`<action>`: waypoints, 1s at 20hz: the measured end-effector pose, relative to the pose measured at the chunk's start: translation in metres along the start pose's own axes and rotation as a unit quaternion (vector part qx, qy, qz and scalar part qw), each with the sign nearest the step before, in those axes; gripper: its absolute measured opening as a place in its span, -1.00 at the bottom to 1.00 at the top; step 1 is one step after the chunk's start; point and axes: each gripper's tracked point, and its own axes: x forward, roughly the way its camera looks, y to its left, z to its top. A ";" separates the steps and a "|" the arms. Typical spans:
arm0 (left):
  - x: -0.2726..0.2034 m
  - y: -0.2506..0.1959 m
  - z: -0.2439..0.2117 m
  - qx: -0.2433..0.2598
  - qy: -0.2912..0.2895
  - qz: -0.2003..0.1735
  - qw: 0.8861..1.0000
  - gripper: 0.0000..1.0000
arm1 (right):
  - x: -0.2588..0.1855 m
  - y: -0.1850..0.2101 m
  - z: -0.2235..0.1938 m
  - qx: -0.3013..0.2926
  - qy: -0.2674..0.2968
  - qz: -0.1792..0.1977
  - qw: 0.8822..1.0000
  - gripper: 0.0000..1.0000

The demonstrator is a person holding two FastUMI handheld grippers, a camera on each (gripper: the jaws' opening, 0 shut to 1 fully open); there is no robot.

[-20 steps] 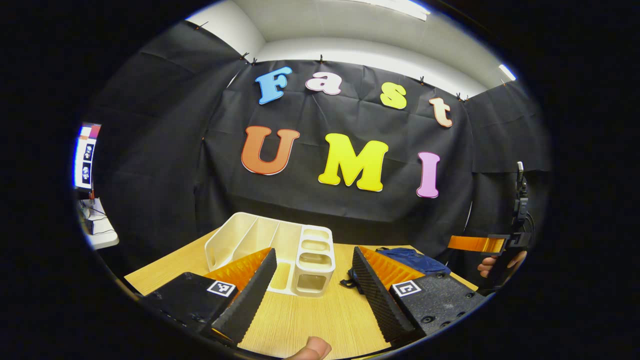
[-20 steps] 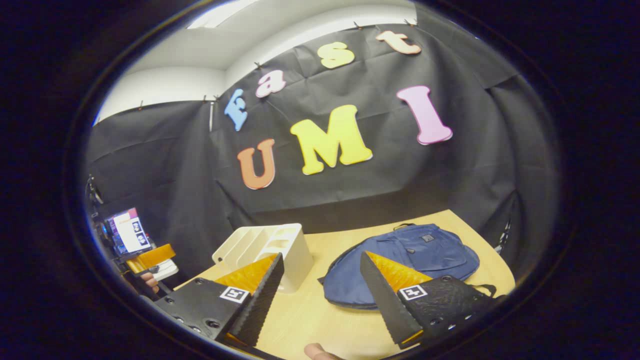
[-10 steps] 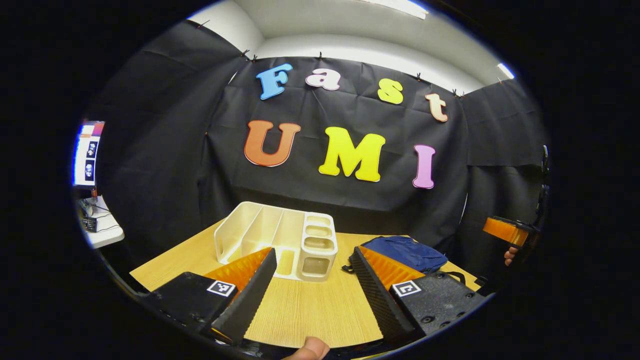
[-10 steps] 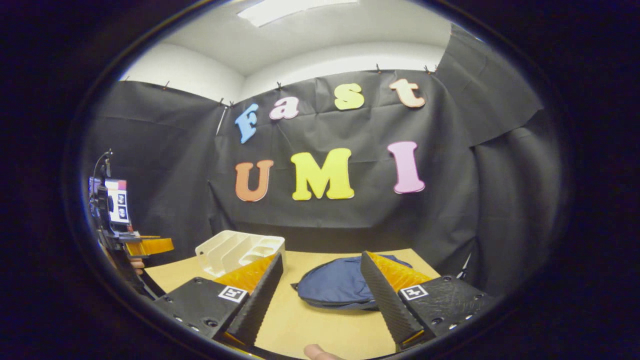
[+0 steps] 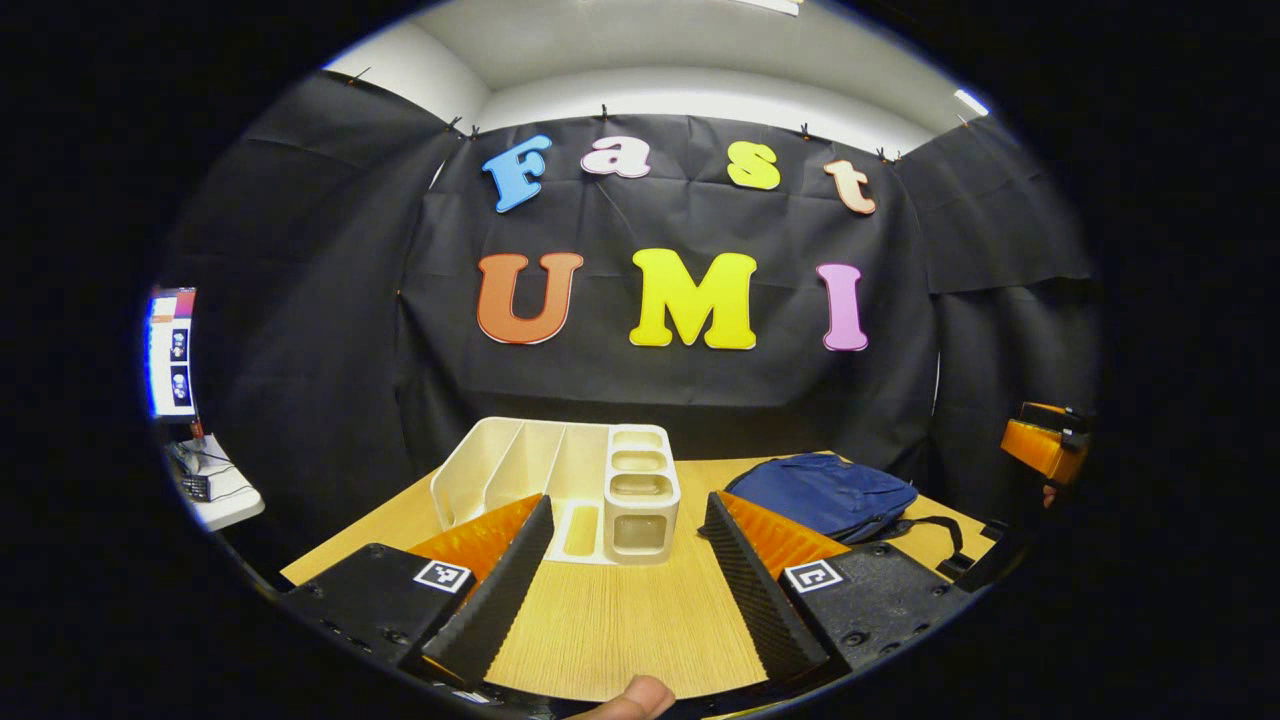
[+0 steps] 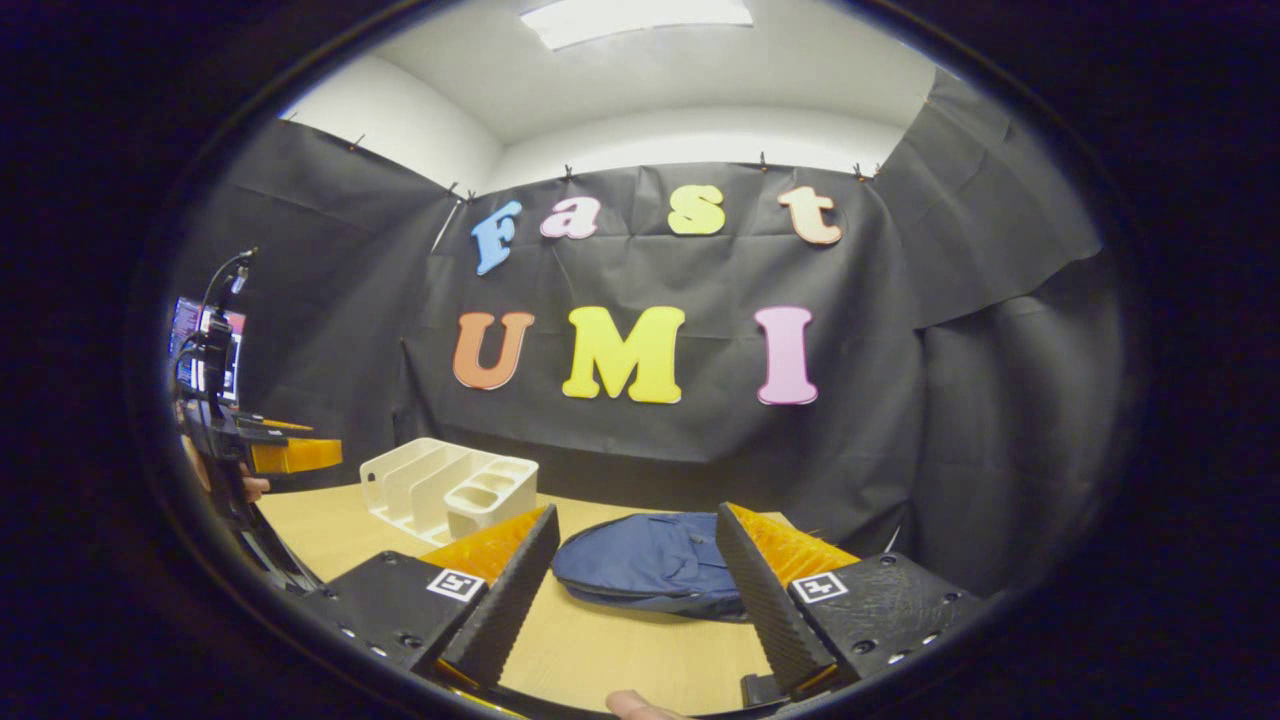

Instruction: Open the schoolbag, grab two books from the bookshelf and put them into the schoolbag.

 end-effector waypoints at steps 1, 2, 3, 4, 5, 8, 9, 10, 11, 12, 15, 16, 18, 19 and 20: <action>0.004 0.000 -0.003 0.007 0.003 0.005 1.000 0.95 | 0.000 -0.001 0.001 0.003 0.000 -0.001 1.000 0.94; 0.006 -0.003 -0.006 0.012 0.006 0.005 1.000 0.96 | 0.000 -0.002 0.002 0.005 0.000 -0.003 1.000 0.91; 0.009 -0.005 -0.009 0.013 0.011 0.005 1.000 0.96 | 0.001 -0.005 0.003 0.004 0.001 -0.007 1.000 0.96; 0.012 -0.005 -0.013 0.011 0.018 0.006 1.000 0.96 | 0.002 -0.007 0.003 0.004 0.001 -0.010 1.000 0.90; 0.014 -0.004 -0.017 0.007 0.023 0.008 1.000 0.96 | 0.003 -0.009 0.003 0.006 0.001 -0.011 1.000 0.91; 0.013 0.002 -0.019 -0.006 0.029 0.016 0.999 0.96 | 0.003 -0.008 -0.001 0.008 0.006 -0.010 1.000 0.90; 0.015 0.004 -0.018 -0.007 0.029 0.020 0.999 0.96 | 0.003 -0.009 -0.002 0.007 0.008 -0.011 1.000 0.91; 0.014 0.009 -0.017 -0.006 0.028 0.025 0.999 0.96 | 0.004 -0.011 -0.004 0.005 0.010 -0.012 1.000 0.90; 0.013 0.014 -0.015 -0.005 0.025 0.031 0.999 0.95 | 0.004 -0.012 -0.006 0.003 0.014 -0.013 1.000 0.90; 0.012 0.016 -0.014 -0.003 0.021 0.038 0.999 0.95 | 0.005 -0.013 -0.008 0.003 0.017 -0.013 1.000 0.86; 0.011 0.018 -0.013 -0.003 0.018 0.042 0.999 0.96 | 0.003 -0.016 -0.011 0.010 0.024 -0.012 1.000 0.91; 0.012 0.019 -0.015 -0.006 0.021 0.042 0.999 0.95 | 0.004 -0.018 -0.013 0.010 0.027 -0.012 1.000 0.91; 0.015 0.018 -0.018 -0.014 0.027 0.043 0.999 0.95 | 0.005 -0.022 -0.015 0.010 0.028 -0.014 0.999 0.90; 0.015 0.019 -0.020 -0.013 0.029 0.043 0.999 0.95 | 0.006 -0.023 -0.016 0.010 0.029 -0.015 0.999 0.90; 0.014 0.023 -0.020 -0.010 0.031 0.048 0.998 0.96 | 0.007 -0.024 -0.018 0.012 0.030 -0.015 0.999 0.91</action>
